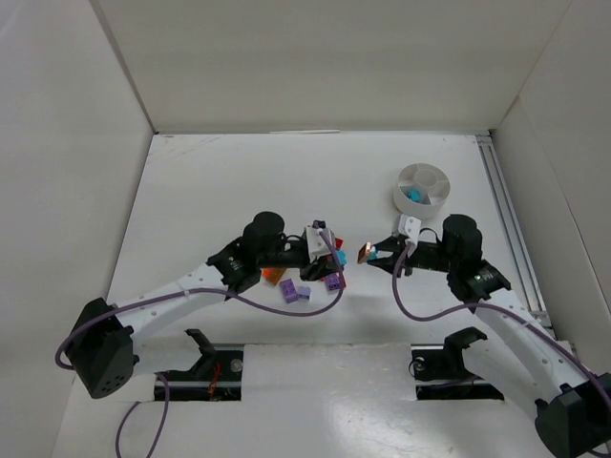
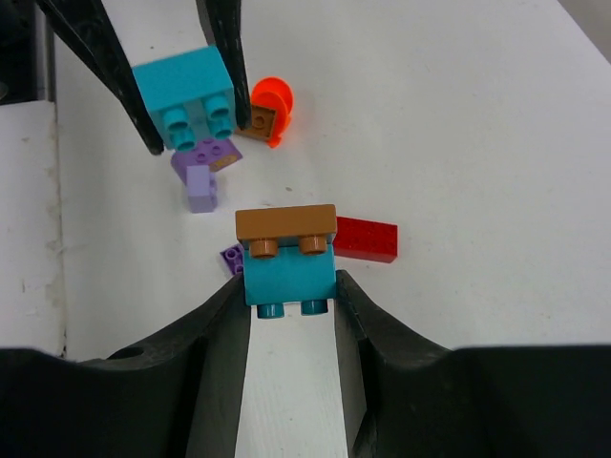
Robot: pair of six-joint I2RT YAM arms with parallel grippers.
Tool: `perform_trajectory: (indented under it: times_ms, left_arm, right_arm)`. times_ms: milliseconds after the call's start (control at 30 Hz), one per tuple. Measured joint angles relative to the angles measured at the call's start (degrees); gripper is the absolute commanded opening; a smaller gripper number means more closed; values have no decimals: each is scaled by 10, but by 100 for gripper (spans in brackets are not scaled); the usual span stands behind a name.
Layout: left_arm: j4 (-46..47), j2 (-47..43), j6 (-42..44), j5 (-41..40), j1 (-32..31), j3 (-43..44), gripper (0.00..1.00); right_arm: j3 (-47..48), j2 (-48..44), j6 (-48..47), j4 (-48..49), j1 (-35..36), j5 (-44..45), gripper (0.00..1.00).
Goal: Sort the legos into containers by color
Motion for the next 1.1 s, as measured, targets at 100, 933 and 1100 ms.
perform_trajectory:
  times_ms: [100,933,1100]
  left_arm:
    - [19,-10,-30,-35,9,-13,0]
    - [-13,468,-242,-113,41,504,2]
    - [-74,640,-261,-103,33,733,2]
  right_arm:
    - [5,1,-3,-6,-15,23,18]
    - [133,-155,55,-264,-67,677,20]
    - [133,-175,64,-279,-69,728,21]
